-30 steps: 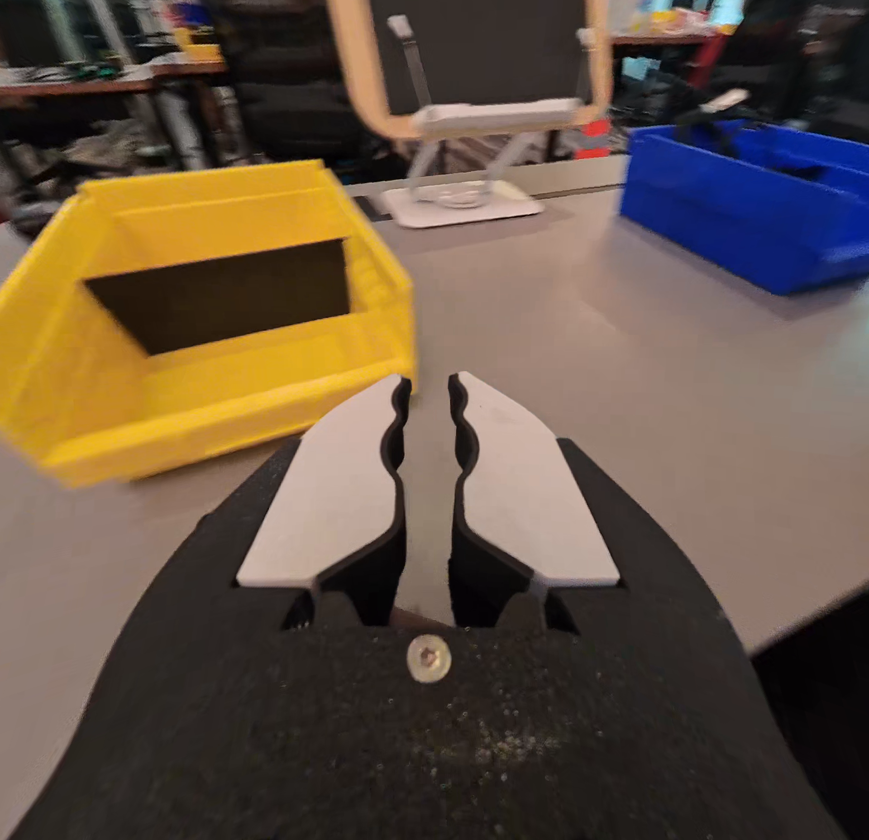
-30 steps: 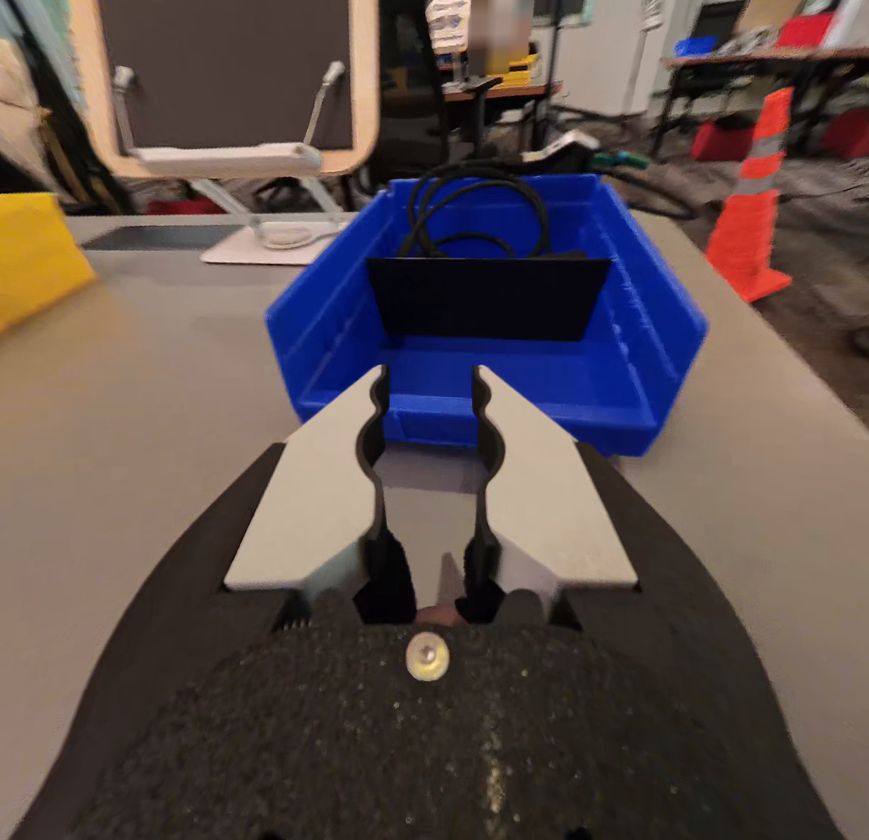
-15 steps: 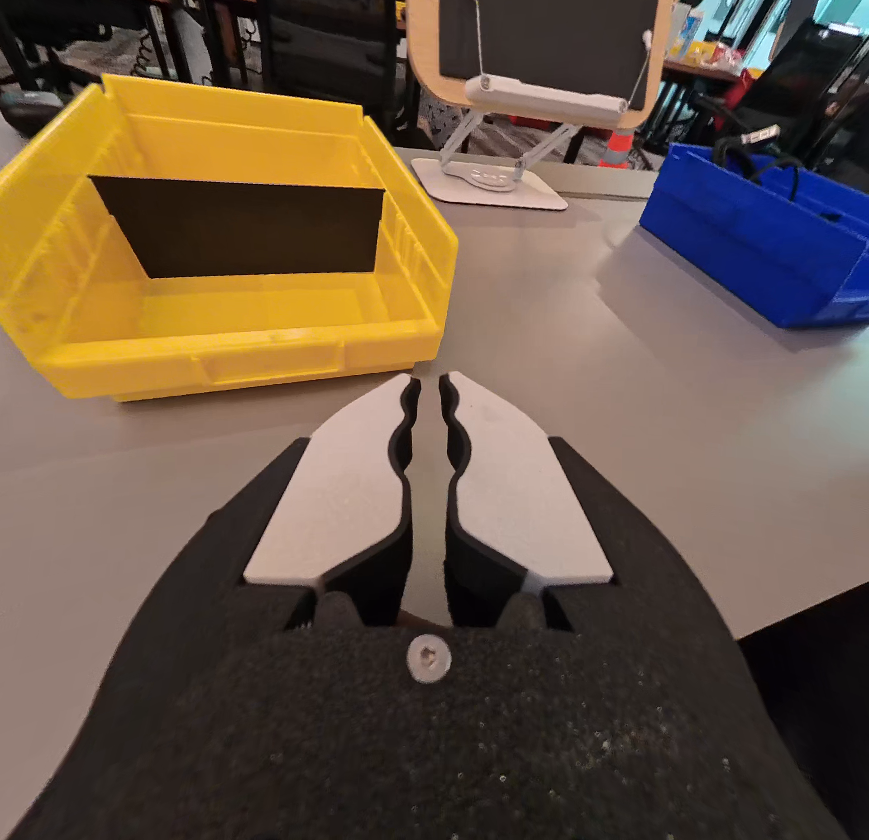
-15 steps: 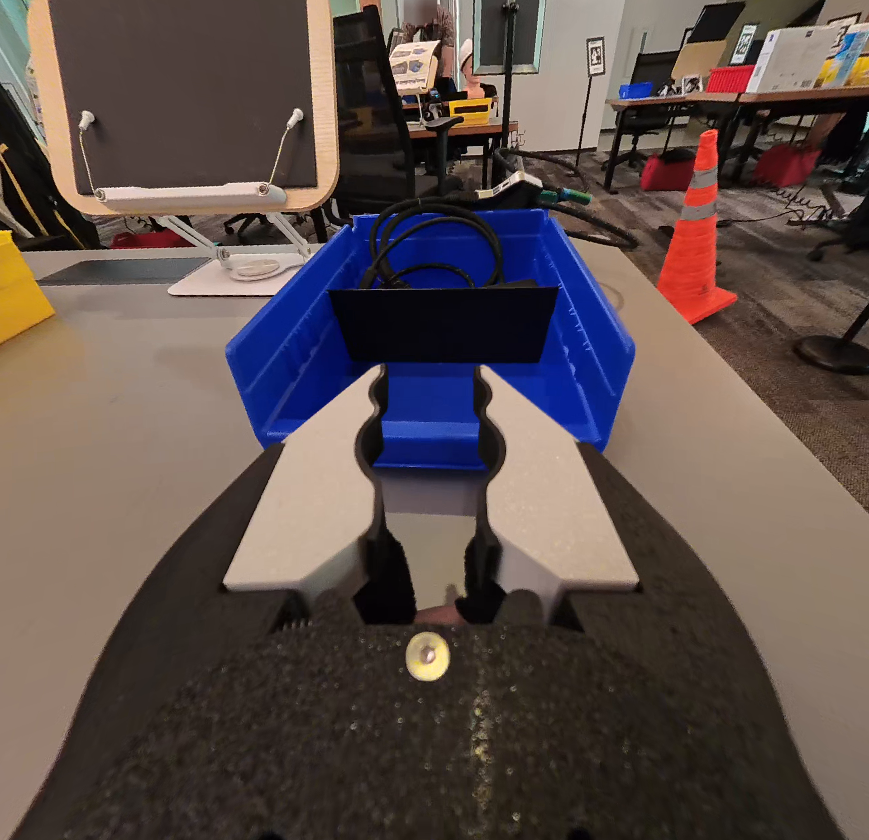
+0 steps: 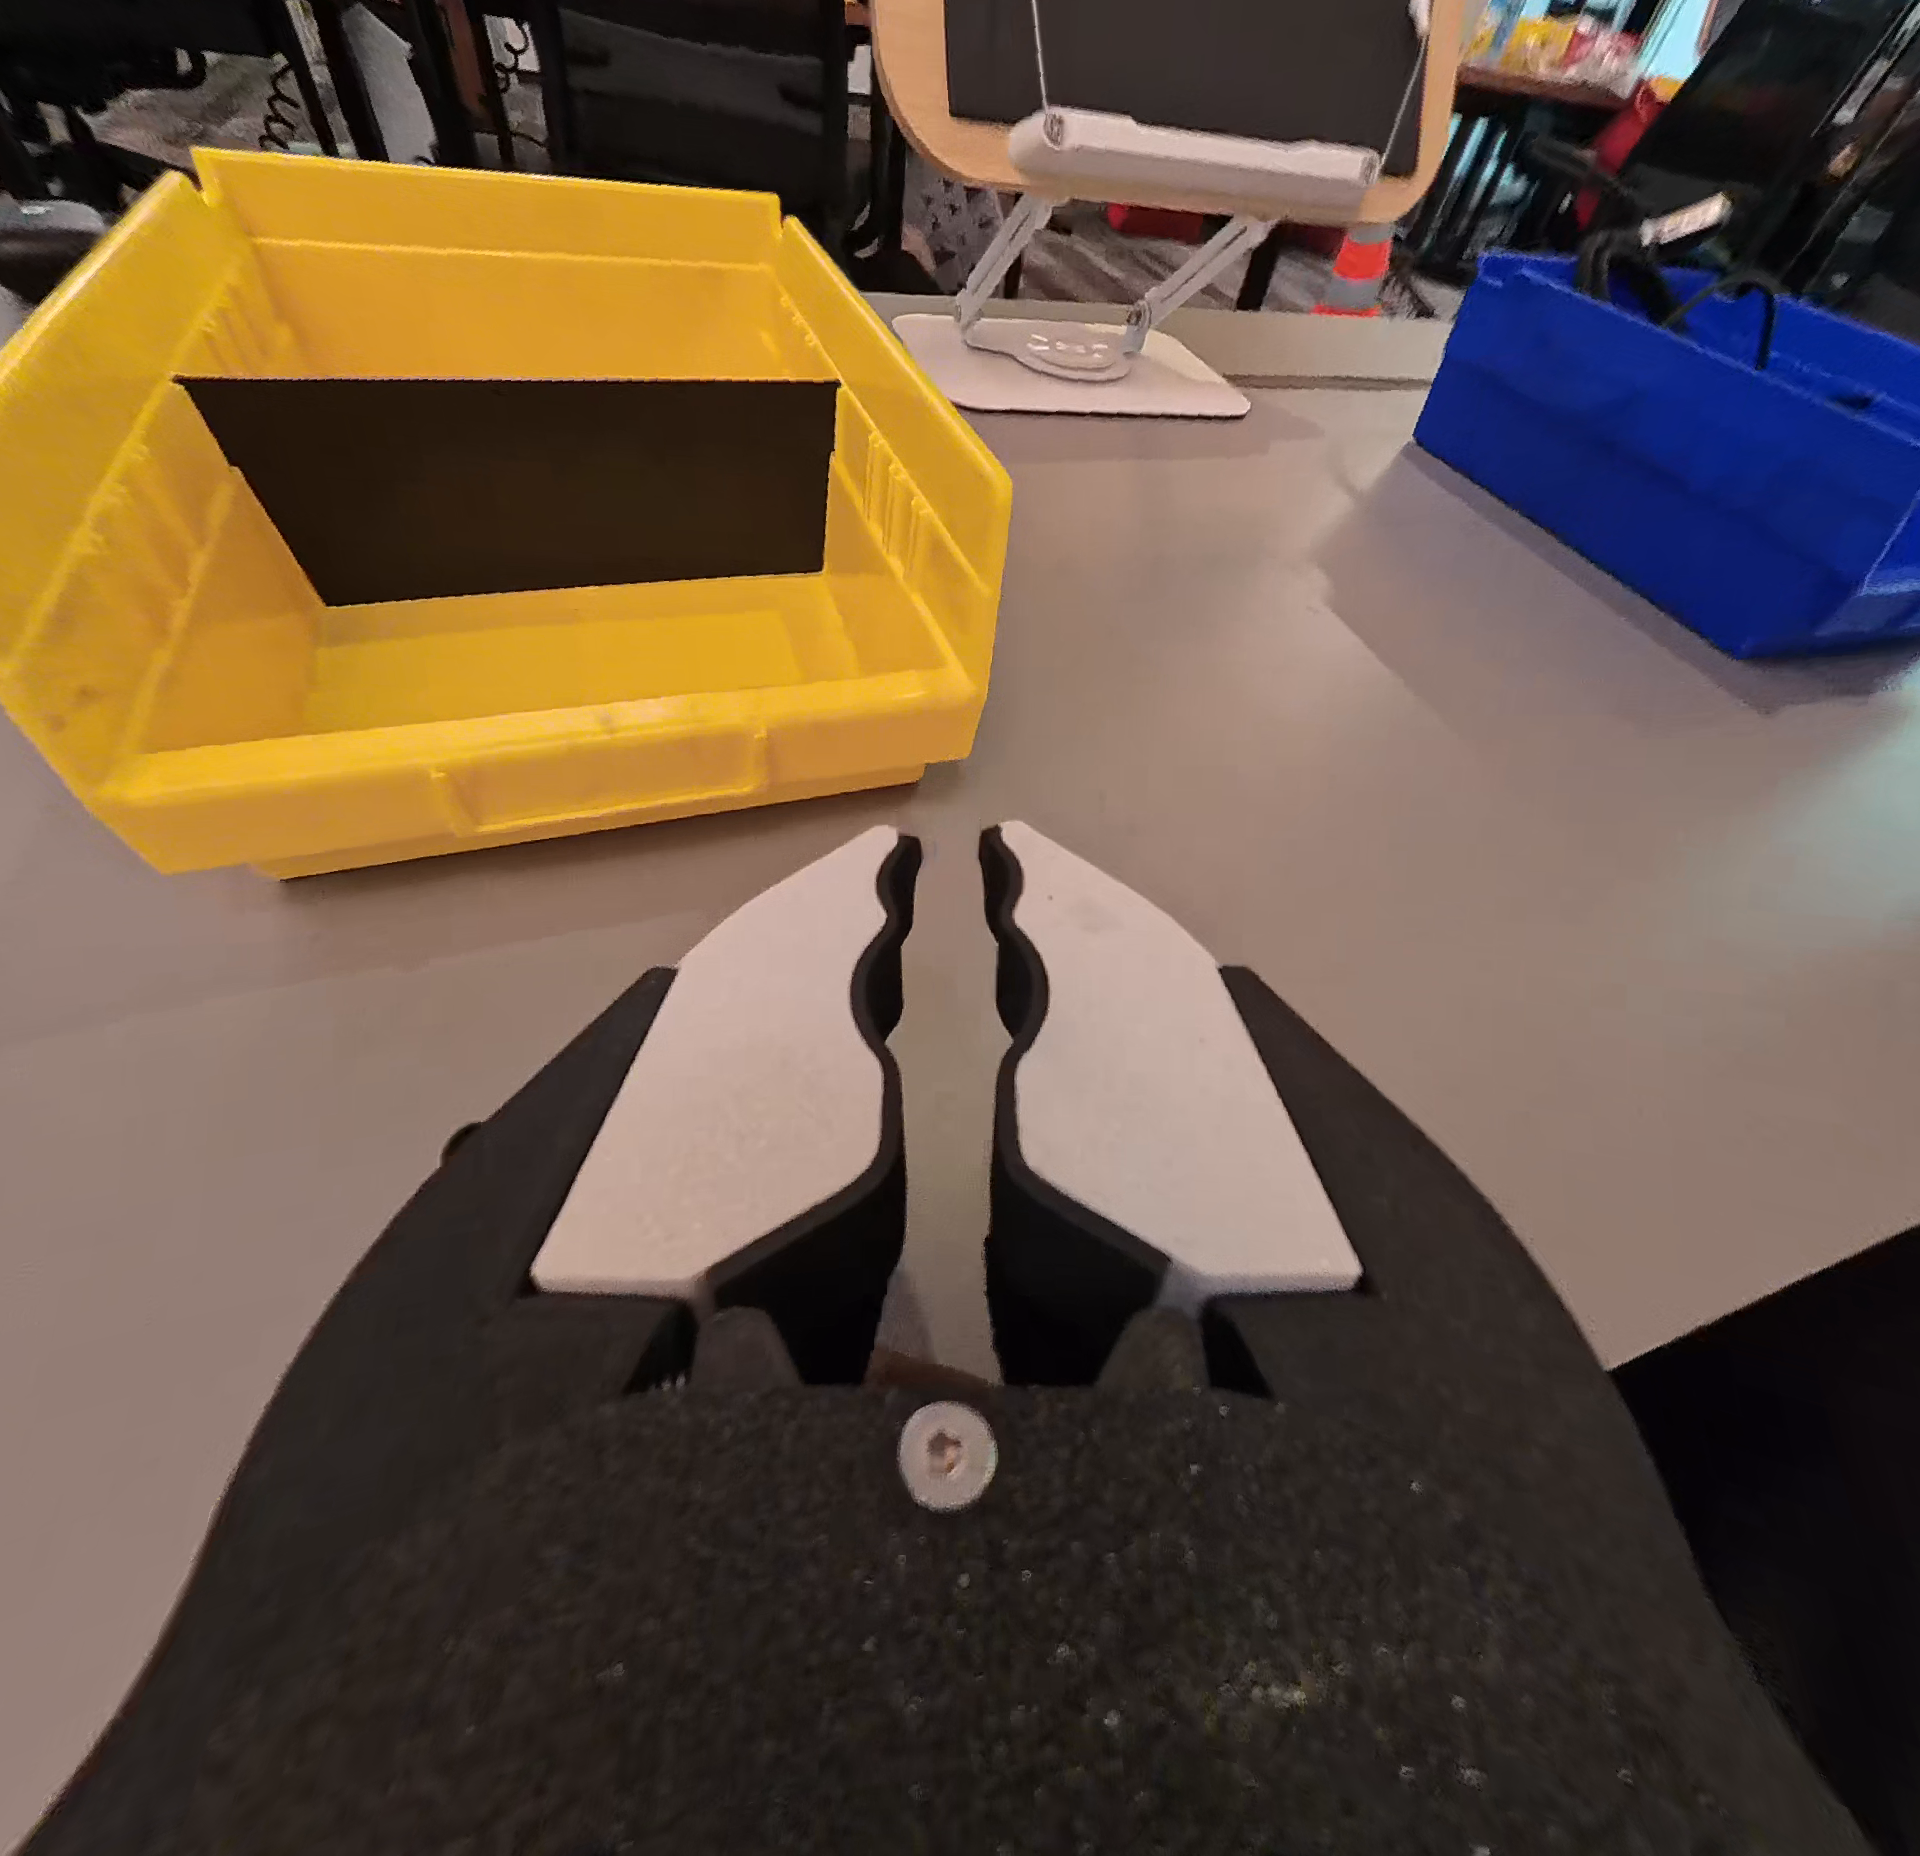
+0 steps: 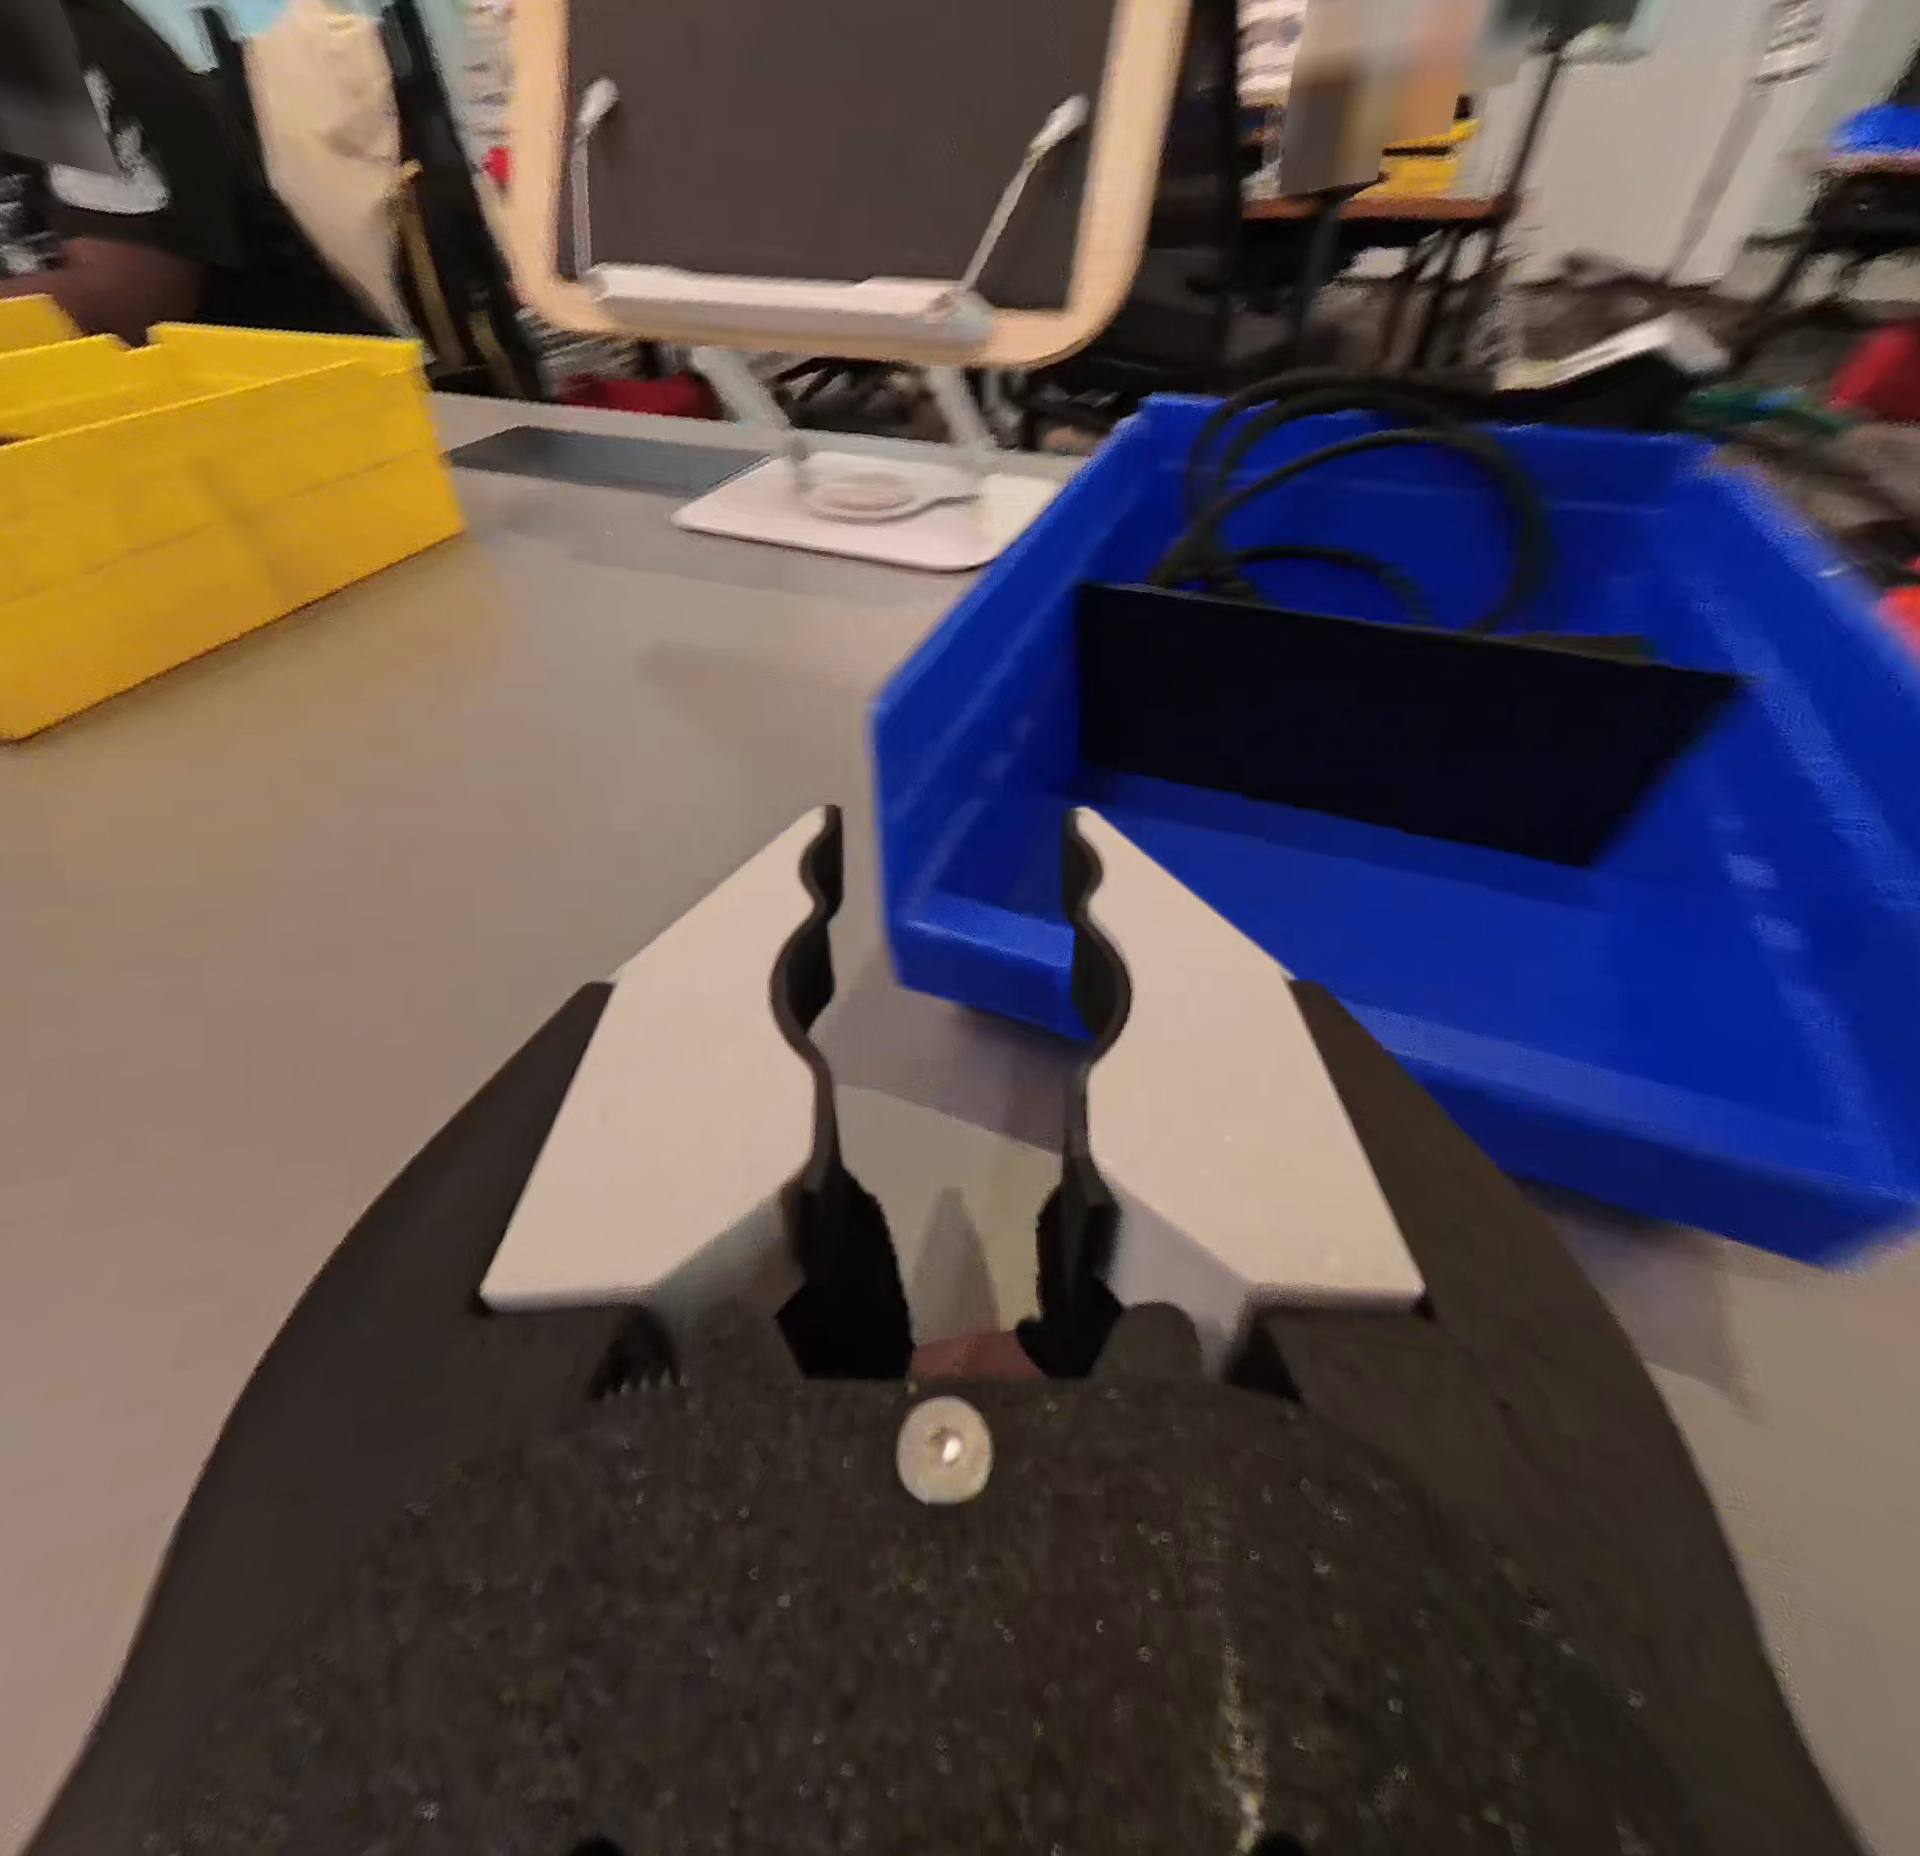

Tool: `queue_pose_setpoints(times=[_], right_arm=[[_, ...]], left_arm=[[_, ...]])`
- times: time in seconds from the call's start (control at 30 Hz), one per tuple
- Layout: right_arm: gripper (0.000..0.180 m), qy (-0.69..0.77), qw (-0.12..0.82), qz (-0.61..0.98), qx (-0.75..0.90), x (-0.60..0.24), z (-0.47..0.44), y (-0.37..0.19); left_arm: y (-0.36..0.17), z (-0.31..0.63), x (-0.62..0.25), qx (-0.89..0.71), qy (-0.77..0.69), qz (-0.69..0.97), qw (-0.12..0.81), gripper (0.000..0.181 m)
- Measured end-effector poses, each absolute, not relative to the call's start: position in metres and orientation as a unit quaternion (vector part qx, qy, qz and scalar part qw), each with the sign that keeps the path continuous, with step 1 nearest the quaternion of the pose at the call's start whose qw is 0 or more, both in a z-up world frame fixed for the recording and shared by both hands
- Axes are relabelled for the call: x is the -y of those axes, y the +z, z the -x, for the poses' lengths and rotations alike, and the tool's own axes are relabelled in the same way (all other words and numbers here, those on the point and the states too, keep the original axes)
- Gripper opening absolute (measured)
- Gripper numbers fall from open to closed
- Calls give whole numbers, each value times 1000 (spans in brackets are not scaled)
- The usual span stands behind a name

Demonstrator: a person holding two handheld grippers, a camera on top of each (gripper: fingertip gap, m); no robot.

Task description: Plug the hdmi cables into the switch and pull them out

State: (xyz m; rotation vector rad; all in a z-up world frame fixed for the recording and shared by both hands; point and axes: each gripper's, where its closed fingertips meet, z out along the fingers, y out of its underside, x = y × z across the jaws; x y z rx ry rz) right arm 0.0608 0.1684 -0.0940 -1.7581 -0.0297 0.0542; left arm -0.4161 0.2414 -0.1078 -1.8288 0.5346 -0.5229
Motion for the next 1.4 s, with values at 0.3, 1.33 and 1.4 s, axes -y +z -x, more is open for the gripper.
queue_pose_setpoints(times=[0.3,1.33,1.4], right_arm=[[65,70,617,783,-22,-219,-10,-101],[4,-143,572,786,-185,-110,-82,-103],[4,-126,587,782,-166,-111,-49,-94]], left_arm=[[-109,426,-237,-243,-142,765,579,35],[-82,79,-221,-350,-202,747,529,5],[-72,116,-217,-337,-192,747,540,5]])
